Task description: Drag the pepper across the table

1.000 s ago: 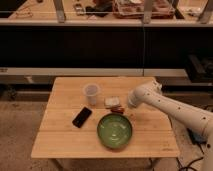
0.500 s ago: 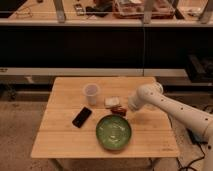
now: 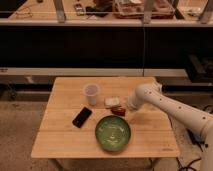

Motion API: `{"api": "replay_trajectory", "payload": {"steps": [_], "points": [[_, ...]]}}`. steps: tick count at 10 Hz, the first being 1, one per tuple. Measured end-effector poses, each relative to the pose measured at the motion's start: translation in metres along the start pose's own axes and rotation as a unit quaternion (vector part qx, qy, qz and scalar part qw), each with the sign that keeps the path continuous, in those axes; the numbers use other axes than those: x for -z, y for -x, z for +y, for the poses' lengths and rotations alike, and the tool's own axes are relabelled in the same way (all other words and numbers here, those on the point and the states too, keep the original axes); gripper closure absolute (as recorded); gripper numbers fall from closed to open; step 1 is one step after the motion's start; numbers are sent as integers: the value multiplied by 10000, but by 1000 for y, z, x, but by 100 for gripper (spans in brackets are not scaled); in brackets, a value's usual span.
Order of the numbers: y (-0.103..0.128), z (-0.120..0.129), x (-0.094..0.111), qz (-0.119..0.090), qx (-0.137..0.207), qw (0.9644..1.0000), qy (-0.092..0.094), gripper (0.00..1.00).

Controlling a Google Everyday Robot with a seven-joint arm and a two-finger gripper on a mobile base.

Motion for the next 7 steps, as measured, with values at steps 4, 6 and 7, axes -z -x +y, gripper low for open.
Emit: {"api": "replay_trajectory", "payload": {"steps": [4,6,7], "points": [[1,5,-6,-209,-180,9996,53,42],[-6,5,-6,-221,-183,9996,74,60],[-11,5,-7,-252,-137,9995,100,76]]}}
